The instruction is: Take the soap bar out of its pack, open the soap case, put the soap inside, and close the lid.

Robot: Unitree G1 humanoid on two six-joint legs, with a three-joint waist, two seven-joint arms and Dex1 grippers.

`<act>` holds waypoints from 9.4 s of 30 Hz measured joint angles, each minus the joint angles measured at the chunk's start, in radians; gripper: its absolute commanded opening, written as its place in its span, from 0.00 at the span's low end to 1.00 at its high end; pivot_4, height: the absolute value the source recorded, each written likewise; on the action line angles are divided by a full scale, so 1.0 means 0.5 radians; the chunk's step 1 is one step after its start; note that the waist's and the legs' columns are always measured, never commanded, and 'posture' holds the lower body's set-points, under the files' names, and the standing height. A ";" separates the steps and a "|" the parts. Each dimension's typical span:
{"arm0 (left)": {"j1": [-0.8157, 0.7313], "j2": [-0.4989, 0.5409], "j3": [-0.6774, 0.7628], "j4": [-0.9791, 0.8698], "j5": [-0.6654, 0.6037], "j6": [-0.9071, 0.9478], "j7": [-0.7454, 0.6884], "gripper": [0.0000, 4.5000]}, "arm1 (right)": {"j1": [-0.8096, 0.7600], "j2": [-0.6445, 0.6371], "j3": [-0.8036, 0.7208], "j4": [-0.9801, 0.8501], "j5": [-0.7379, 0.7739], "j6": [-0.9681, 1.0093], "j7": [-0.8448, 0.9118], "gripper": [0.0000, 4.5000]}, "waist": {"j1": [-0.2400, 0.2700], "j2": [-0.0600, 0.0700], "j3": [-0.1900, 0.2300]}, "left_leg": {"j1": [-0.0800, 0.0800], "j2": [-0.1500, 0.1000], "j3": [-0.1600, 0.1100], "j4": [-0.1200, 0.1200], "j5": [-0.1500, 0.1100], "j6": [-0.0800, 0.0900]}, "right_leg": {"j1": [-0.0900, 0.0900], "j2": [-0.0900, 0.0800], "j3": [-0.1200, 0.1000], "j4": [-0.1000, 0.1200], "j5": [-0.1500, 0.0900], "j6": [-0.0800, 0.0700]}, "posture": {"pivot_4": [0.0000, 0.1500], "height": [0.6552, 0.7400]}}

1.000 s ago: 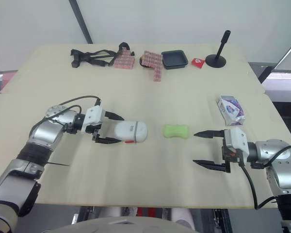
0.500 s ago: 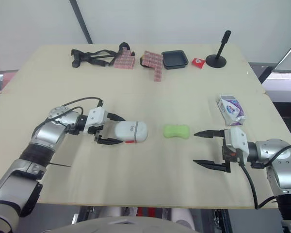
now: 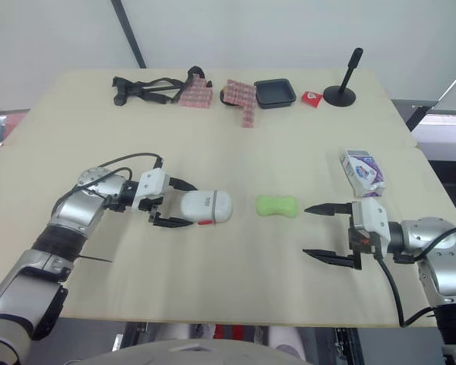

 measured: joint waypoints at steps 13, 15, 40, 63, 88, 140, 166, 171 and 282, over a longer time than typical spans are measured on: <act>0.000 -0.011 -0.002 0.002 0.000 -0.019 -0.007 0.77 | 0.036 0.000 0.000 0.000 -0.004 -0.001 0.000 1.00 | 0.007 0.000 0.000 | 0.000 0.001 0.000 0.002 0.000 0.001 | 0.000 0.000 -0.001 0.000 0.000 0.000 | 1.00 1.00; 0.000 -0.017 -0.002 0.003 0.000 -0.022 -0.007 0.77 | 0.045 -0.001 0.000 0.000 -0.004 -0.001 0.000 1.00 | 0.007 0.000 0.000 | 0.000 0.001 0.000 0.003 0.000 0.001 | 0.000 -0.001 -0.001 0.000 0.000 -0.001 | 1.00 1.00; 0.135 0.011 0.081 -0.253 -0.106 -0.083 0.017 0.77 | -0.179 -0.228 0.008 -0.452 0.492 1.174 -0.337 1.00 | 0.017 0.000 0.000 | 0.003 0.005 -0.001 0.006 0.000 0.001 | -0.003 0.002 -0.003 0.002 -0.001 -0.001 | 1.00 1.00; 0.502 -0.071 0.182 -0.867 -0.115 -0.442 0.483 0.77 | -0.991 0.235 0.014 -0.282 2.184 2.998 -2.339 1.00 | 0.096 0.000 -0.001 | 0.002 0.014 0.020 0.000 0.009 -0.026 | -0.002 0.016 0.010 -0.001 0.000 0.001 | 1.00 1.00; 0.500 -0.061 0.138 -0.906 -0.115 -0.374 0.550 0.77 | -1.021 0.151 0.329 -0.282 2.616 2.685 -2.761 1.00 | 0.104 -0.001 -0.001 | 0.001 0.017 0.022 -0.001 0.006 -0.039 | 0.003 0.025 0.012 -0.005 0.001 0.002 | 1.00 1.00; 0.550 -0.048 0.089 -1.015 -0.121 -0.268 0.605 0.77 | -0.883 -0.183 0.284 -0.153 2.374 2.752 -2.032 0.45 | 0.115 -0.001 -0.001 | 0.001 0.020 0.021 -0.005 0.006 -0.040 | 0.006 0.031 0.015 -0.016 0.001 0.002 | 1.00 1.00; 0.573 0.091 0.089 -0.993 -0.195 -0.022 0.417 0.77 | -1.060 -0.818 0.909 0.072 0.152 2.054 -0.909 0.45 | 0.108 -0.003 -0.001 | 0.002 0.023 0.021 -0.007 0.005 -0.041 | 0.010 0.043 0.026 -0.016 0.001 0.002 | 1.00 1.00; 0.574 0.095 0.089 -0.986 -0.194 -0.020 0.416 0.77 | -1.095 -0.702 0.914 0.148 0.005 2.014 -0.877 0.45 | 0.107 -0.003 -0.001 | 0.002 0.023 0.022 -0.007 0.005 -0.041 | 0.010 0.046 0.030 -0.011 0.001 0.002 | 1.00 1.00; -0.807 0.366 -0.722 -0.935 0.736 1.120 -0.325 0.77 | 0.211 0.161 -0.011 0.334 0.031 -0.360 0.024 0.99 | 0.042 -0.004 -0.001 | 0.002 0.023 0.021 -0.008 0.006 -0.039 | 0.018 0.042 0.041 -0.022 0.001 0.002 | 1.00 1.00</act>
